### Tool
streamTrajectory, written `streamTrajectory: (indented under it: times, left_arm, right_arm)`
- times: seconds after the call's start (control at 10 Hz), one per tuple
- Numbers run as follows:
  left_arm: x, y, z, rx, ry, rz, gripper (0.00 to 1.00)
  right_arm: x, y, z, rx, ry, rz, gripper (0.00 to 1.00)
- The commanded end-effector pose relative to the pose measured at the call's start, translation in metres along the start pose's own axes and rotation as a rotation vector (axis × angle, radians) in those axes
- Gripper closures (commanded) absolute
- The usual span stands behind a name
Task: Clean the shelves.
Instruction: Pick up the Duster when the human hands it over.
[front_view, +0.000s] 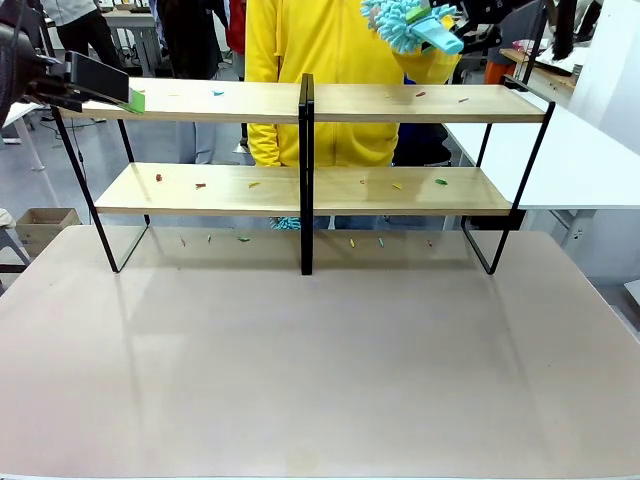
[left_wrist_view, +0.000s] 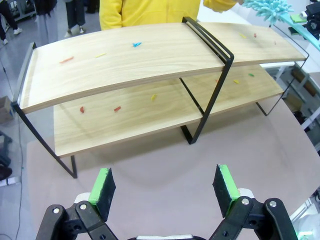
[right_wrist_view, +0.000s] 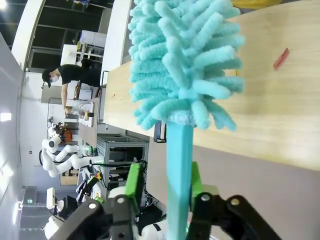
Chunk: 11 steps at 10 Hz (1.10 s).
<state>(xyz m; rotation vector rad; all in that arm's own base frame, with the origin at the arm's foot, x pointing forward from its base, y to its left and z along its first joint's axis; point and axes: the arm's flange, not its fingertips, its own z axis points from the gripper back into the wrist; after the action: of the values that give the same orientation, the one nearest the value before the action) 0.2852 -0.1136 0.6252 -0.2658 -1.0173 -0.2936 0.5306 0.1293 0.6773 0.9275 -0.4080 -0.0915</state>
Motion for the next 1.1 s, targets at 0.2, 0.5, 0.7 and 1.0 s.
streamTrajectory:
  times: [0.2, 0.5, 0.7, 1.0]
  left_arm:
    - [0.0, 0.0, 0.0, -0.001, 0.0, 0.0, 0.0]
    - [0.0, 0.0, 0.0, -0.001, 0.0, 0.0, 0.0]
    - [0.0, 0.0, 0.0, -0.001, 0.0, 0.0, 0.0]
    - [0.0, 0.0, 0.0, -0.001, 0.0, 0.0, 0.0]
  right_arm:
    - [-0.001, -0.001, 0.001, -0.012, -0.041, -0.009, 1.0]
    - [0.0, -0.005, 0.001, -0.021, -0.045, -0.011, 1.0]
    - [-0.006, -0.004, 0.019, -0.041, -0.036, 0.05, 1.0]
    - [-0.058, -0.031, 0.141, -0.089, 0.109, 0.197, 1.0]
